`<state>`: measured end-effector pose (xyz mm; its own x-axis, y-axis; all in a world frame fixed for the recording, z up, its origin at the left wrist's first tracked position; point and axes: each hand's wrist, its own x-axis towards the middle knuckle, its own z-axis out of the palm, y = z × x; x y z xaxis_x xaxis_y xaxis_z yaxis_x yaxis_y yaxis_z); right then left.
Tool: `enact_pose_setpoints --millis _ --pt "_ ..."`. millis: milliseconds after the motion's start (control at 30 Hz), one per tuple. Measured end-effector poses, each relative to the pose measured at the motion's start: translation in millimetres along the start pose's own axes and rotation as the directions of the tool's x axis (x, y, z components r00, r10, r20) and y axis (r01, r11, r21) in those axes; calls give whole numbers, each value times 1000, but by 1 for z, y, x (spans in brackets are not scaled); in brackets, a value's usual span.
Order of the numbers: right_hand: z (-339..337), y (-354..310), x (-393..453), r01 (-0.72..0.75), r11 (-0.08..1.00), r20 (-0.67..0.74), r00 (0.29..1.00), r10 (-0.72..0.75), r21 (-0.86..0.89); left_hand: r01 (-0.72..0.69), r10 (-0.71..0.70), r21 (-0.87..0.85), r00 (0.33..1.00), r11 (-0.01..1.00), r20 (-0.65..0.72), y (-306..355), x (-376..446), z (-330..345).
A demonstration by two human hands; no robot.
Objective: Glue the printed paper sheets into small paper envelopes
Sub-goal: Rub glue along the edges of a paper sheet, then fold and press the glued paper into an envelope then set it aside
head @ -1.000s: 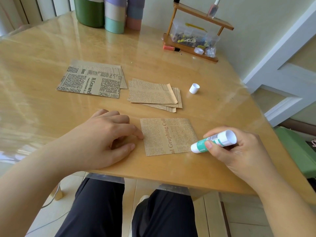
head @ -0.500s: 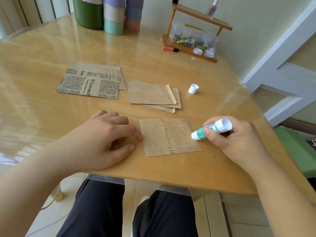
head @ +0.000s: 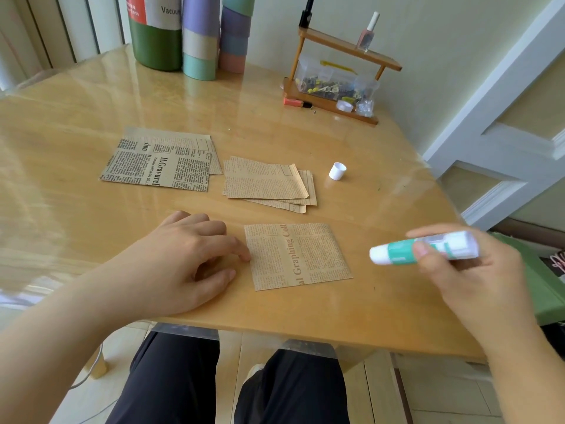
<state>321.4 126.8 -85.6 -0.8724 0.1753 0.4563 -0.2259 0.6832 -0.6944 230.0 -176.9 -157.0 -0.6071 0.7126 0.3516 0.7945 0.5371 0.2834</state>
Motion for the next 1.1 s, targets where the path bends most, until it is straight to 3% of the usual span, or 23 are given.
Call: enact_pose_setpoints --millis 67,133,267,433,500,633,767,900,1100 --pt "-6 1 3 -89 951 -120 984 129 295 3 -2 -5 1000 1000 7 -1 0 0" --pt "-7 4 6 -206 851 -146 939 310 484 11 -10 -11 1000 1000 19 -1 2 -1" --pt "2 12 11 -422 591 44 837 546 687 26 -26 -5 999 1000 35 0 5 -4" --pt "14 24 25 -505 418 270 821 503 755 87 -85 -27 994 996 74 1 11 -8" --pt "20 28 34 -522 458 323 836 444 720 115 -109 -42 986 992 126 2 16 -10" --pt "33 32 55 -492 651 312 870 381 579 161 -139 -82 965 984 224 1 33 -18" --pt "45 43 81 -424 771 230 905 357 475 297 -291 -53 952 953 91 -25 59 -27" --pt "56 53 101 -400 846 146 916 373 352 441 -437 -36 896 897 77 -51 78 -30" --pt "67 69 100 -367 888 118 930 347 277 437 -422 -57 889 898 176 -62 88 -22"
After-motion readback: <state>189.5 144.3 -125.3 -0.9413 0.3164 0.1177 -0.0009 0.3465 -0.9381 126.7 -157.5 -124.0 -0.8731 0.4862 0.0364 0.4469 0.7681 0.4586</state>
